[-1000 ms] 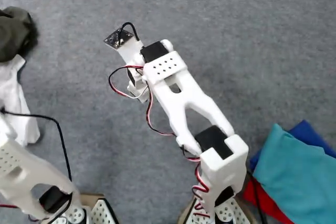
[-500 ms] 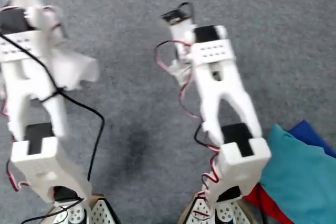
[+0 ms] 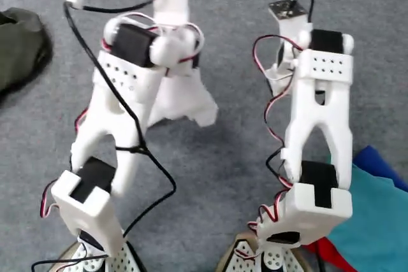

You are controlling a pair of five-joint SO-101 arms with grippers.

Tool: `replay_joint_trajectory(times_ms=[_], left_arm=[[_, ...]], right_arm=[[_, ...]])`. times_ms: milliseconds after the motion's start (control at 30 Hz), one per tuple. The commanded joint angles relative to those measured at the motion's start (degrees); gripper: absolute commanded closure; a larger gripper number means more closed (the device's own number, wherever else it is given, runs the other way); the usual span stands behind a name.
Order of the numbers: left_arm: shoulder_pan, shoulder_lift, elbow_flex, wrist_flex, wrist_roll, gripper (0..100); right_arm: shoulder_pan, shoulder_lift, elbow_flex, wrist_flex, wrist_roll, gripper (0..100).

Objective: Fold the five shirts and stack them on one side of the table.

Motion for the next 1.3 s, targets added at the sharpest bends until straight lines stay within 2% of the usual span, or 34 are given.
replay_joint_trajectory(times_ms=[0, 67, 133, 300, 433, 533, 600, 700, 800, 900, 1033, 1200, 1267], left_arm=[[1.6, -2.1, 0.4, 0.5, 0.4, 91], [0.4, -2.5, 0.4, 2.2, 1.3, 81], [-2.7, -4.3, 2.0, 2.6, 4.0, 76], [-13.5, -11.2, 9.6, 2.6, 0.7, 75], [-30.2, -15.6, 19.2, 2.5, -0.1, 79], [-44.6, -15.9, 28.7, 2.5, -0.1, 80], [-53.5, -15.8, 35.7, 1.4, -1.0, 80], [-63.9, -16.2, 47.2, -3.4, -8.6, 80], [-72.4, -16.4, 56.1, -10.2, -12.5, 80], [-78.2, -16.4, 60.6, -15.1, -16.3, 80], [-81.5, -16.4, 62.7, -17.6, -19.8, 80], [-81.6, -16.4, 62.9, -17.6, -20.2, 80], [-81.5, -16.4, 62.8, -17.6, -20.2, 80]], right_arm=[[1.7, -3.6, -2.7, -0.3, 0.1, 86.4], [1.5, -3.6, -3.0, -0.3, 0.1, 86.4], [0.8, -3.6, -3.0, -0.6, 0.1, 86.4], [-3.1, -3.2, -2.6, -4.0, -1.3, 86.4], [-10.7, -3.1, -2.6, -7.6, -5.2, 81.0], [-19.9, -0.6, -2.9, -9.1, -7.0, 74.3], [-26.0, 3.7, -3.9, -9.8, -7.2, 74.5], [-32.8, 13.1, -7.4, -11.4, -7.3, 74.8], [-36.4, 23.6, -15.6, -11.3, -9.8, 74.8], [-37.1, 33.6, -26.6, -9.1, -11.7, 74.8], [-37.0, 44.2, -41.9, -1.4, -11.5, 76.8], [-36.4, 52.7, -59.9, 8.7, -11.3, 99.1], [-35.6, 54.4, -65.2, 10.3, -11.3, 98.1]])
